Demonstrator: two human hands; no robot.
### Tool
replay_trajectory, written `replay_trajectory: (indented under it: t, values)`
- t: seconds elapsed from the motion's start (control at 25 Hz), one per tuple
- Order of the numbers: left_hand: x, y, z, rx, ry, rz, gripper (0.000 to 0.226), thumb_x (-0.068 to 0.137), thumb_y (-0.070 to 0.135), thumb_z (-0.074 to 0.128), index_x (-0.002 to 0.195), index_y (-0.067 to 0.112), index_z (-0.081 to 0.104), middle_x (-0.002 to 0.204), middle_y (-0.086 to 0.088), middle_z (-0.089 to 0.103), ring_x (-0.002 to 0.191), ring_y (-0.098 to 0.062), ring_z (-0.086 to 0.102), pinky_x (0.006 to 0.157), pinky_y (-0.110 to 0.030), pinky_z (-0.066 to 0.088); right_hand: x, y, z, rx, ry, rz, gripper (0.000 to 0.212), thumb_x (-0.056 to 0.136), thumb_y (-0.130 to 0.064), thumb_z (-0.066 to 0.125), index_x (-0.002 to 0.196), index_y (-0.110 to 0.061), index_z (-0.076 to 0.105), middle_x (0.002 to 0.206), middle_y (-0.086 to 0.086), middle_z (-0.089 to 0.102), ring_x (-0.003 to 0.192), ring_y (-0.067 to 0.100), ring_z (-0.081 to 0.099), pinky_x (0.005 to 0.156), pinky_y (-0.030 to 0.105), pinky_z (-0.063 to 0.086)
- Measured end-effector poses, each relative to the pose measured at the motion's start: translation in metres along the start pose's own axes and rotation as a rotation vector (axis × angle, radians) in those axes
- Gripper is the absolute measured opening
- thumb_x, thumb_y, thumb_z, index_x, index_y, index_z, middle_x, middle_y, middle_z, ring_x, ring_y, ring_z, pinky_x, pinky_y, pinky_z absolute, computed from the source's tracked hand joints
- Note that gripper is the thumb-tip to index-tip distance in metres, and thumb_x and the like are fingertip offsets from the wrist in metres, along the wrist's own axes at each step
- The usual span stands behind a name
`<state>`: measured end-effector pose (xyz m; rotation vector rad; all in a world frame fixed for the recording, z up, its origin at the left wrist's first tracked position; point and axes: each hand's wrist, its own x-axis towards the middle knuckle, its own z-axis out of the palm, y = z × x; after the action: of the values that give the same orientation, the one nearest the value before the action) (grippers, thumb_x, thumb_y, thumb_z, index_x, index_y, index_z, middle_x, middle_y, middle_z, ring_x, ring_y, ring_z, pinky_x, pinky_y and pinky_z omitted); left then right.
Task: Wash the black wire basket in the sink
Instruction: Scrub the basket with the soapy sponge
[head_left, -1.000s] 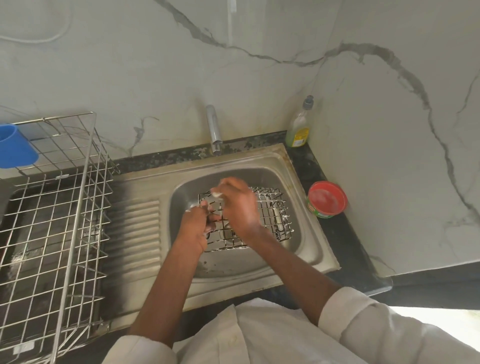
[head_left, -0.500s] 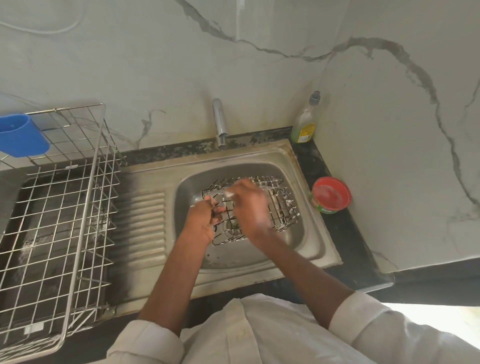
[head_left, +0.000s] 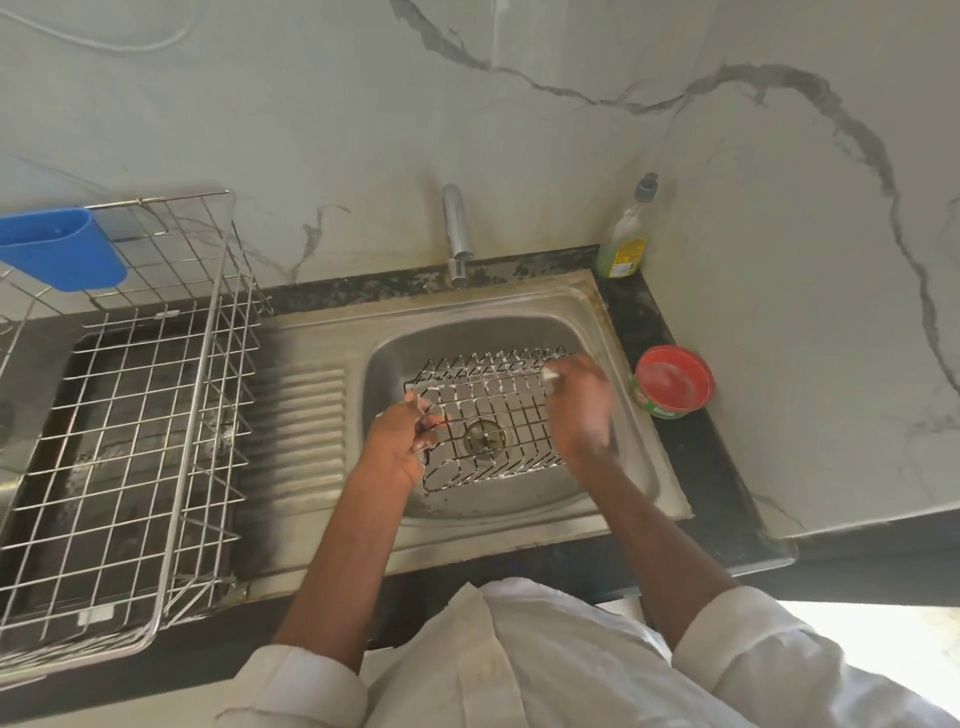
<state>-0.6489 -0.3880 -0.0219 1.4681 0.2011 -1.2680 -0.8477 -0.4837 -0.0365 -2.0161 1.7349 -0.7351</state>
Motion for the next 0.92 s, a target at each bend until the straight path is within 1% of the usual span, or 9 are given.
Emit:
replay_trajectory:
  t: [0.16,0.28,0.36,0.48,0.6,0.68,0.76,0.84,0.92]
  values:
    - [0.000,-0.002,0.006,0.044,0.010,-0.004,0.015,0.112,0.014,0.051,0.121,0.006,0.060,0.070,-0.004,0.062,0.050,-0.008,0.041,0.032,-0.018,0.024,-0.041,-0.069,0.027,0.136,-0.142,-0.383,0.051,0.076,0.029,0.058,0.103,-0.010,0.080,0.101,0.002,0.073,0.088,0.017,0.067,0.072,0.010,0.046]
    - [0.001,0.000,-0.002,0.016,0.022,-0.028,0.032,0.110,0.009,0.051,0.141,0.003,0.057,0.080,-0.007,0.061,0.043,-0.006,0.037,0.030,-0.019,0.025,-0.046,-0.055,0.020,0.193,-0.183,-0.559,0.041,0.080,0.023,0.064,0.098,-0.010,0.080,0.096,-0.002,0.074,0.086,0.014,0.067,0.072,0.019,0.055]
    - [-0.003,0.003,-0.008,0.000,0.030,-0.045,0.032,0.110,0.007,0.051,0.141,0.002,0.057,0.088,-0.011,0.065,0.051,-0.008,0.040,0.031,-0.020,0.027,-0.031,-0.021,0.004,0.175,-0.112,-0.368,0.041,0.084,0.019,0.064,0.100,-0.014,0.081,0.100,-0.002,0.076,0.088,0.011,0.070,0.075,0.013,0.055]
    - [-0.007,0.004,-0.014,-0.015,0.024,-0.044,0.031,0.109,0.006,0.053,0.139,0.003,0.058,0.090,-0.011,0.068,0.061,-0.011,0.047,0.031,-0.018,0.028,-0.001,0.021,-0.018,0.059,-0.010,0.007,0.046,0.083,0.021,0.058,0.107,-0.012,0.080,0.109,0.009,0.076,0.092,0.021,0.073,0.065,-0.006,0.035]
    - [-0.004,0.003,-0.017,-0.016,0.021,-0.046,0.029,0.108,0.007,0.054,0.137,0.004,0.060,0.085,-0.010,0.071,0.068,-0.014,0.052,0.031,-0.017,0.029,0.002,0.018,-0.012,-0.003,0.015,0.094,0.045,0.084,0.021,0.057,0.109,-0.009,0.080,0.114,0.013,0.075,0.095,0.025,0.073,0.058,-0.007,0.030]
    - [-0.004,0.003,-0.013,-0.001,0.017,-0.065,0.019,0.109,0.014,0.057,0.124,0.007,0.066,0.070,-0.005,0.073,0.061,-0.010,0.048,0.036,-0.018,0.027,-0.012,-0.011,0.000,0.017,-0.020,0.003,0.049,0.081,0.024,0.056,0.104,-0.012,0.080,0.111,0.008,0.076,0.090,0.018,0.072,0.059,-0.005,0.031]
    - [-0.003,0.004,-0.007,-0.031,0.025,-0.062,0.012,0.110,0.016,0.056,0.113,0.010,0.066,0.070,-0.003,0.070,0.053,-0.007,0.045,0.035,-0.018,0.027,-0.031,-0.048,0.016,0.069,-0.081,-0.197,0.052,0.077,0.026,0.059,0.102,-0.013,0.080,0.105,0.003,0.074,0.085,0.013,0.068,0.065,-0.001,0.041]
    - [0.001,0.006,-0.003,-0.055,0.024,-0.046,0.015,0.111,0.017,0.053,0.100,0.013,0.062,0.069,-0.001,0.060,0.039,-0.004,0.042,0.030,-0.017,0.023,-0.052,-0.080,0.028,0.103,-0.173,-0.418,0.049,0.075,0.025,0.066,0.104,-0.012,0.080,0.101,0.001,0.072,0.088,0.017,0.066,0.071,0.016,0.055]
    - [0.004,0.007,-0.003,-0.032,0.029,-0.065,0.028,0.112,0.018,0.051,0.086,0.014,0.058,0.056,0.002,0.053,0.031,-0.004,0.036,0.031,-0.016,0.020,-0.063,-0.088,0.030,0.103,-0.234,-0.597,0.046,0.073,0.023,0.069,0.104,-0.010,0.078,0.099,0.001,0.068,0.092,0.020,0.062,0.072,0.028,0.057]
